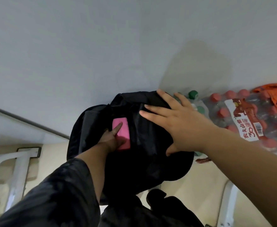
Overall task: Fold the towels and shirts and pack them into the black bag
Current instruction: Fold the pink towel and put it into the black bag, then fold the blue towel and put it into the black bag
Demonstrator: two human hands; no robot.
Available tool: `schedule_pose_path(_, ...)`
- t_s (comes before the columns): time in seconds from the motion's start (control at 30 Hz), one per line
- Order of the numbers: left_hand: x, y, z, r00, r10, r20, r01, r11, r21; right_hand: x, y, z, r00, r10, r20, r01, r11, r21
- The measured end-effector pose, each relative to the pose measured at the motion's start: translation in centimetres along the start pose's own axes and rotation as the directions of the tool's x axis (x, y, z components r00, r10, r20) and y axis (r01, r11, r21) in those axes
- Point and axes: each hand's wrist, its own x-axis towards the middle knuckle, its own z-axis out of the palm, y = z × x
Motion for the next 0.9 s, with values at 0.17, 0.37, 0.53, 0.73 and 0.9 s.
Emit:
schedule_pose_path(0.17, -0.3, 0.4, -0.2, 1.000, -0.029, 0.001, 0.029, 0.989, 0.142, -0.1, 0.1, 0.1, 1.000, 0.004, 0.002, -0.004, 1.000, 0.002)
schedule_pose_path(0.37, -2.1, 2.4, -0.8, 1.000, -0.023, 0.000, 0.022, 0.961, 0.275, -1.0, -0.6, 0.0, 1.000, 0.020, -0.016, -0.020, 0.999, 0.036)
schedule_pose_path(0.53, -7.8, 4.3, -3.4, 0.971, 0.224, -0.079, -0.183, 0.917, 0.355, -3.0, -1.3, 0.2, 0.994, 0.048, -0.102, -0.030, 0.985, 0.168)
schedule_pose_path(0.73, -17.4, 8.9, -4.7, 0.704, 0.452, -0.547, -0.482, 0.870, 0.099, -7.0, -0.7, 1.9, 0.943, 0.198, -0.269, 0.017, 0.775, 0.631)
schedule_pose_path(0.9, -21.4, 18.8, -2.6, 0.558, 0.487, -0.673, -0.623, 0.781, 0.049, -12.2, 2.6, 3.5, 0.906, 0.315, -0.283, 0.040, 0.601, 0.798)
